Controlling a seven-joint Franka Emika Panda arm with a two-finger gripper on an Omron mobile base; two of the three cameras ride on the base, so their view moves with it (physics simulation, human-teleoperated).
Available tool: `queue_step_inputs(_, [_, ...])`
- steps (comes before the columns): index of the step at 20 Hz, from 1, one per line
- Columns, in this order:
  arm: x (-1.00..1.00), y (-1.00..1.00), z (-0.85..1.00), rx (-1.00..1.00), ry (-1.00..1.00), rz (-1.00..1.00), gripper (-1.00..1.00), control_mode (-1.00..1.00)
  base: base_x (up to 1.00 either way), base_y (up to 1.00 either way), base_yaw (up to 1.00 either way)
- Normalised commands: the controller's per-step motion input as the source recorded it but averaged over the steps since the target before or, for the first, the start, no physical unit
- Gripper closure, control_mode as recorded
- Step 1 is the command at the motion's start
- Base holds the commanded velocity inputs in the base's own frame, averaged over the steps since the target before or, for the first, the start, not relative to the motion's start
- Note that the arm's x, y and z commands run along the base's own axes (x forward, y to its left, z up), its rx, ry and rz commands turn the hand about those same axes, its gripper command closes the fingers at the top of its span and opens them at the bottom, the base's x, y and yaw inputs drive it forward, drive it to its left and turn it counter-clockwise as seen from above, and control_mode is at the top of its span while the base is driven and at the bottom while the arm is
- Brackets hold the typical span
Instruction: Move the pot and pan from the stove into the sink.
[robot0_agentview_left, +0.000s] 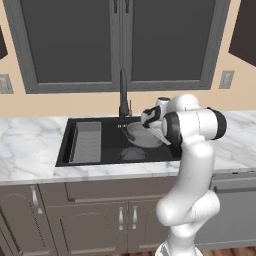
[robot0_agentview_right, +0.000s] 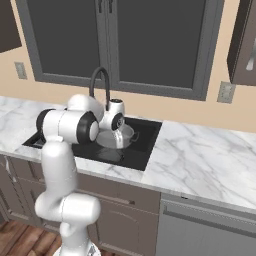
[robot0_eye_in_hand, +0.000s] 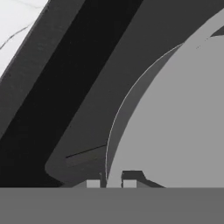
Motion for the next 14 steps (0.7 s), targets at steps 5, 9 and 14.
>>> queue_step_inputs(5, [0.43,-0.11,-0.64,-0.03,0.04,0.07,1.00,-1.00,0.00,0.00,0.00])
queue_step_inputs(9, [0.25,-0.07,-0.54,-0.01,0.00,0.06,1.00,-1.00,0.00,0.00,0.00])
queue_step_inputs(14, [0.11,0.00,-0.19,0.00,-0.01,0.02,1.00,-1.00,0.00,0.00,0.00])
